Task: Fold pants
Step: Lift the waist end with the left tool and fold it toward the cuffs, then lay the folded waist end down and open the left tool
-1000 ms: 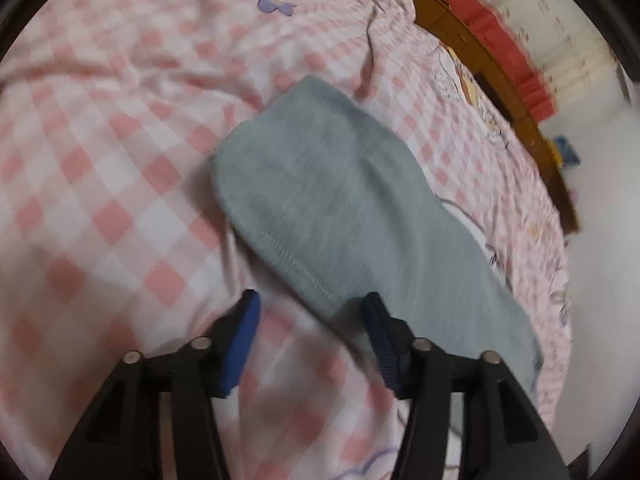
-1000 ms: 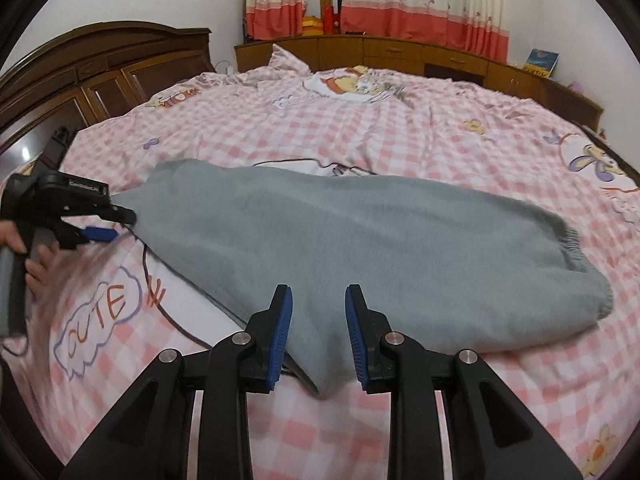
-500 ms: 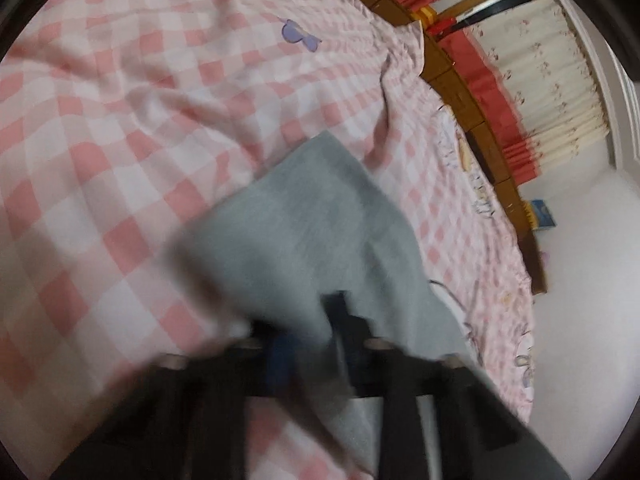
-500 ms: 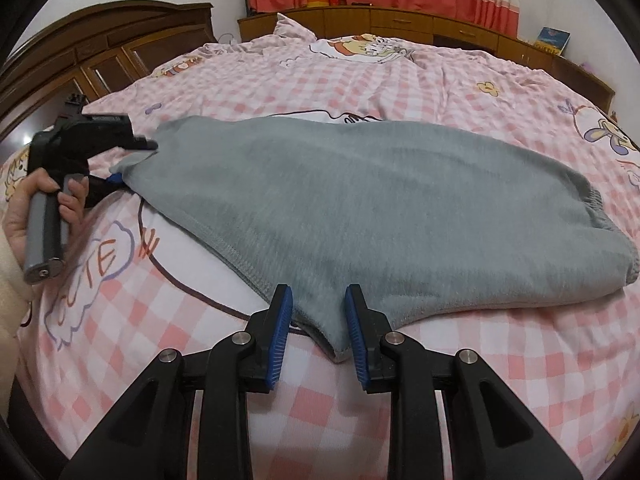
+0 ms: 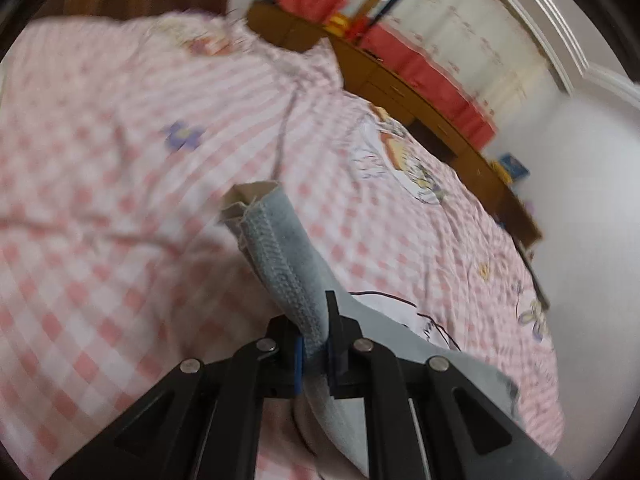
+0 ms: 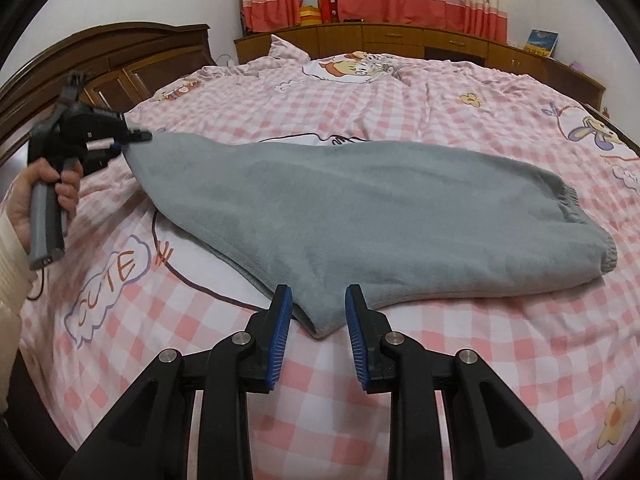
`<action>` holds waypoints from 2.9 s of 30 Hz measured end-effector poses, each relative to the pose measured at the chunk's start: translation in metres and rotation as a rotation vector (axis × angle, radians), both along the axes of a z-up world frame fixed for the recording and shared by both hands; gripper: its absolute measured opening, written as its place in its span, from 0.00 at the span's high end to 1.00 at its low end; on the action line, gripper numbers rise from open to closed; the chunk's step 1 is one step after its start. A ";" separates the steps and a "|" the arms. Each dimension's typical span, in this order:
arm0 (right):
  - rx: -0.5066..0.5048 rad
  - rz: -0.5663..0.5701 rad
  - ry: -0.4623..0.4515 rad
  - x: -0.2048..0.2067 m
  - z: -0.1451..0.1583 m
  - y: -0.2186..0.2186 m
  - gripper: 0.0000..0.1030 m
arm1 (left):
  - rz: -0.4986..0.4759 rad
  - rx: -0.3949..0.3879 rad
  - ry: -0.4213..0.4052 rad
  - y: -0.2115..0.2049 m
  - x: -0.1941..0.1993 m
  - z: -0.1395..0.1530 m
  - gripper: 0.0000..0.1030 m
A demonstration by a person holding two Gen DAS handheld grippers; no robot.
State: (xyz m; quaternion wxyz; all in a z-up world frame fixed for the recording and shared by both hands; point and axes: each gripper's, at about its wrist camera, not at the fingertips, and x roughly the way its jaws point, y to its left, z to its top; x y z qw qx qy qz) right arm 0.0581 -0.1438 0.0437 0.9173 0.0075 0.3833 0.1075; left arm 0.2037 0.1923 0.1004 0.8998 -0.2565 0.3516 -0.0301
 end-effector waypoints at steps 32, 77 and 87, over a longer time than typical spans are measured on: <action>0.171 -0.214 -0.052 -0.025 0.007 -0.118 0.73 | -0.467 0.251 0.104 -0.292 -0.004 -0.025 0.92; 0.164 0.074 0.028 0.078 0.022 0.016 0.62 | -0.433 0.300 0.079 -0.162 -0.048 -0.060 0.44; 0.035 -0.357 0.004 0.102 0.017 -0.045 0.62 | -0.462 0.284 0.044 -0.153 -0.052 -0.073 0.41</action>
